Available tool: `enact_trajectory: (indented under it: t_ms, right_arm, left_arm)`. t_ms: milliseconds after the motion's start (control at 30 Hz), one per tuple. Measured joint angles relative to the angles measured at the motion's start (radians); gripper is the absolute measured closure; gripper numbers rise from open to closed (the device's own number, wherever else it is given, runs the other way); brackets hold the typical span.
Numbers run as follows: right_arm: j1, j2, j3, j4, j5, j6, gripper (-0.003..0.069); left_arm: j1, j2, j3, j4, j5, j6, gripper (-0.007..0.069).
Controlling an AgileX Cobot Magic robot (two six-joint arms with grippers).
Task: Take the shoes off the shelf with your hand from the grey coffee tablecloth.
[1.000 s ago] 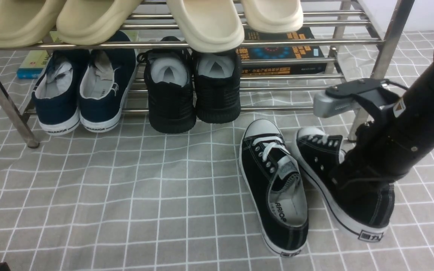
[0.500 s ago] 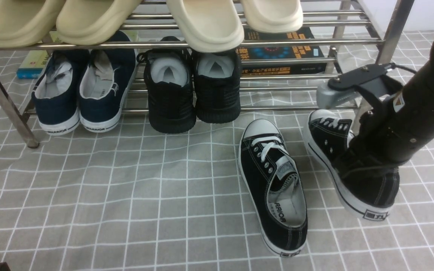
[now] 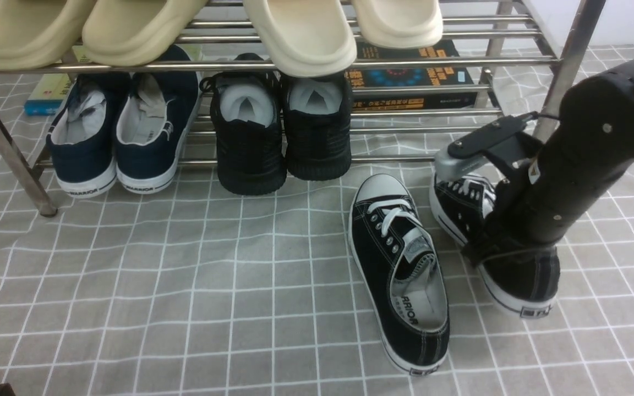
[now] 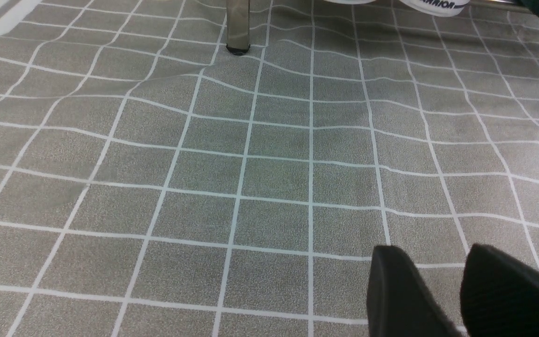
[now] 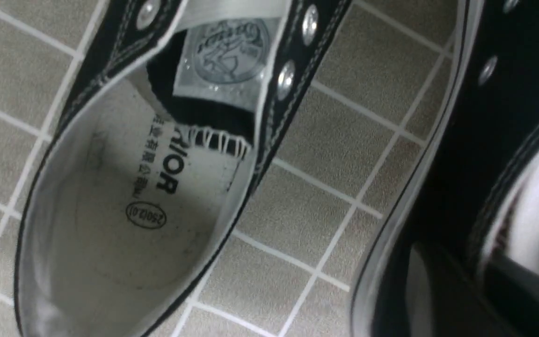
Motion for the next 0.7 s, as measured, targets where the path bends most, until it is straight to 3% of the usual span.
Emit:
enact_trajectory:
  t_ms: [200, 333, 433, 633, 700]
  right_arm:
    - [0.0, -0.009, -0.019, 0.082, 0.025, 0.0, 0.0344]
    - [0.0, -0.06, -0.079, 0.094, 0.159, 0.0, 0.0285]
    - [0.0, -0.143, -0.124, 0.087, 0.266, 0.0, 0.0339]
    - [0.0, -0.437, -0.073, 0.08, 0.345, 0.0, 0.0645]
    - [0.0, -0.54, 0.0, 0.08, 0.3, 0.0, 0.0671]
  left_arm:
    - [0.0, 0.0, 0.0, 0.0, 0.0, 0.0, 0.0384]
    - [0.0, 0.0, 0.0, 0.0, 0.0, 0.0, 0.0384]
    - [0.0, 0.0, 0.0, 0.0, 0.0, 0.0, 0.0384]
    - [0.0, 0.0, 0.0, 0.0, 0.0, 0.0, 0.0384]
    - [0.0, 0.0, 0.0, 0.0, 0.0, 0.0, 0.0384]
